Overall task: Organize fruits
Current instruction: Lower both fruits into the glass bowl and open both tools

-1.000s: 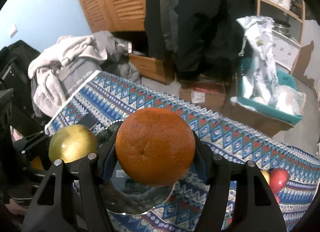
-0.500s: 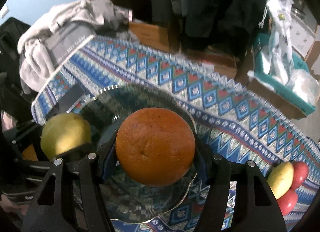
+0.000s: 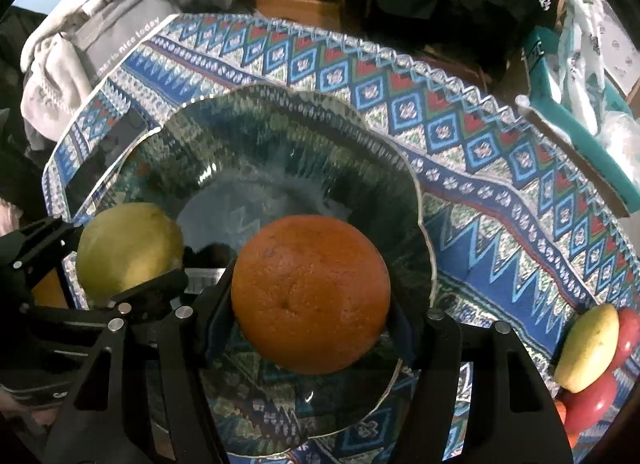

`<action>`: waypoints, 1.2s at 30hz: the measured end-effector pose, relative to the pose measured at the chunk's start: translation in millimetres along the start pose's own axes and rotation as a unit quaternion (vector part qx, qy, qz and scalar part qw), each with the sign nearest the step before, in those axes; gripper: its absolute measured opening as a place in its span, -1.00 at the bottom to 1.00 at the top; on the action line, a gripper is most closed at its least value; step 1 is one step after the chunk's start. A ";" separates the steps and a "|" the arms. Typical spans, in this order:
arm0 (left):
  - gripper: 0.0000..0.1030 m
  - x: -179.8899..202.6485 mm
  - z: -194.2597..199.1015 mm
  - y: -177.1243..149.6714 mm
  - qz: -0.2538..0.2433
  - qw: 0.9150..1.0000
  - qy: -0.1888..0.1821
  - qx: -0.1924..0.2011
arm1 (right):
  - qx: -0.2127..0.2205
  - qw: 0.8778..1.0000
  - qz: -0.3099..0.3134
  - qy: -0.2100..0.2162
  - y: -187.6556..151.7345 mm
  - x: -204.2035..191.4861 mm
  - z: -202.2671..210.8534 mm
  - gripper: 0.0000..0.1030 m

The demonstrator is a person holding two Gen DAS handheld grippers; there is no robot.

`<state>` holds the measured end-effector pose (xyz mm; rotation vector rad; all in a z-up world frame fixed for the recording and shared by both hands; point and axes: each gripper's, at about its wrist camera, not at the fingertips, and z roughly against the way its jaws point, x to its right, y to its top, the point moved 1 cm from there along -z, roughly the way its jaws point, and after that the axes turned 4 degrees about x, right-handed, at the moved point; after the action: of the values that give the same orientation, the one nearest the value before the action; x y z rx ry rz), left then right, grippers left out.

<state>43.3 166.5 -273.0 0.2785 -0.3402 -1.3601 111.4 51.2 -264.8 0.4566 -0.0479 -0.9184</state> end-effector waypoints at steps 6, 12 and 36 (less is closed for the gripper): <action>0.33 1.4 -10.7 -5.2 -0.002 1.000 0.006 -0.023 | -0.003 1.000 0.003 -0.001 1.0 -0.7 -2.3 0.29; 0.34 1.5 -8.8 -5.0 -0.001 1.000 0.016 -0.020 | 0.001 1.000 -0.011 0.009 3.9 4.2 -0.4 0.26; 0.43 10.7 62.3 18.5 0.027 0.998 -0.020 0.051 | 0.106 0.993 -0.055 -0.002 17.4 19.7 104.9 0.27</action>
<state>37.3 159.6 -207.8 0.3252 -0.4475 -1.2993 112.2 7.1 -166.1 0.6596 -0.1266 -1.0285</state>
